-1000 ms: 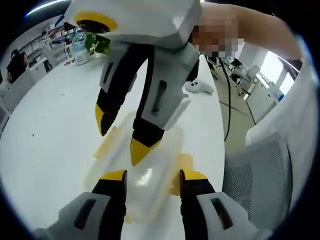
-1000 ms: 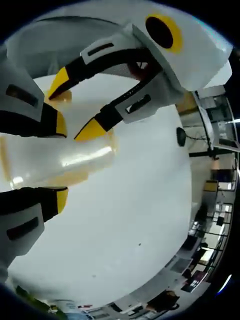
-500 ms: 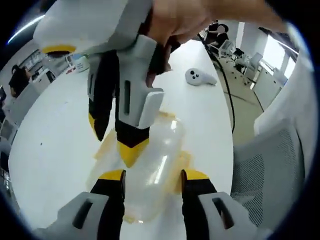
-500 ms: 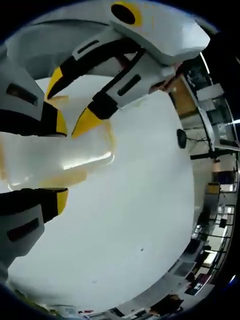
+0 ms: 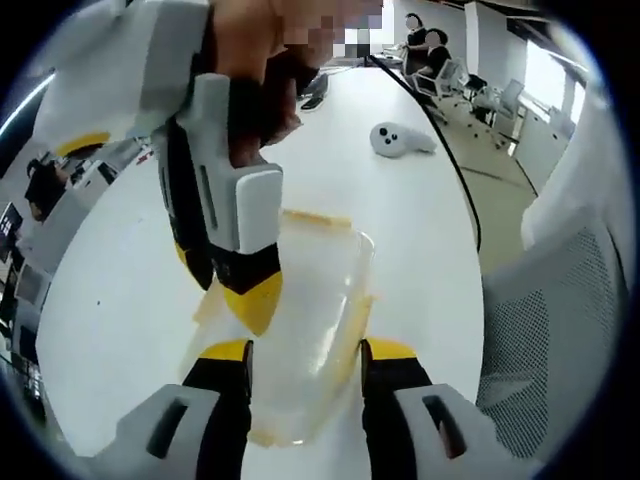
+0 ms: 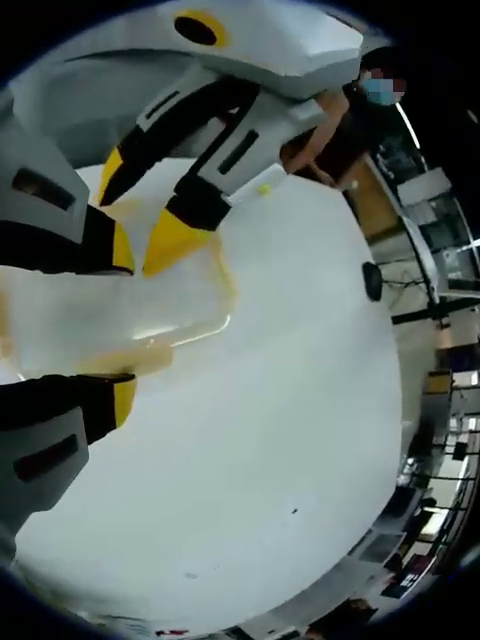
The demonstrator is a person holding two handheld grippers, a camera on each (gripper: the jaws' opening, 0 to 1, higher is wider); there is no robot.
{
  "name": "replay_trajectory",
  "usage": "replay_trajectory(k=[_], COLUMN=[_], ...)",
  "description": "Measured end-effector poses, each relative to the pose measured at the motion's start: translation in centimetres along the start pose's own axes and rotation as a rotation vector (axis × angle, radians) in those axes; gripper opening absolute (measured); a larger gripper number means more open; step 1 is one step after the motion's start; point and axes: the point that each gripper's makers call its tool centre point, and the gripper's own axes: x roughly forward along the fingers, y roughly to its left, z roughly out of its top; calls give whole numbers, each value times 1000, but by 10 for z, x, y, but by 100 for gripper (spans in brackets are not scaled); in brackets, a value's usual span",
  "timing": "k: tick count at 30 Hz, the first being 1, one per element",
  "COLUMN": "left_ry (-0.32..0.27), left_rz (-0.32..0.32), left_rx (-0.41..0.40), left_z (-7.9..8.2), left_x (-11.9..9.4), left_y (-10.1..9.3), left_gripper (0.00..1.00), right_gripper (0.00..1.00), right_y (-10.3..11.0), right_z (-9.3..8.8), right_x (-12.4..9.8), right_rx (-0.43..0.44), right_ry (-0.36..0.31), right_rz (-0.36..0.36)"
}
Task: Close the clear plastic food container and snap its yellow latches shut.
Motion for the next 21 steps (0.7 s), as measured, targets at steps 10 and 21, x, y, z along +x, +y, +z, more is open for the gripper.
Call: replay_trajectory(k=[10,21], left_ry=[39,56], left_rz=[95,142], left_rx=[139,132], left_z=[-1,-2], left_x=[7,9], left_y=[-3,-1], left_gripper=[44,40], right_gripper=[36,34], right_y=[1,0], right_z=[1,-1], right_x=[3,3], right_rx=[-25,-38], right_ry=[62,105], right_rz=[44,73])
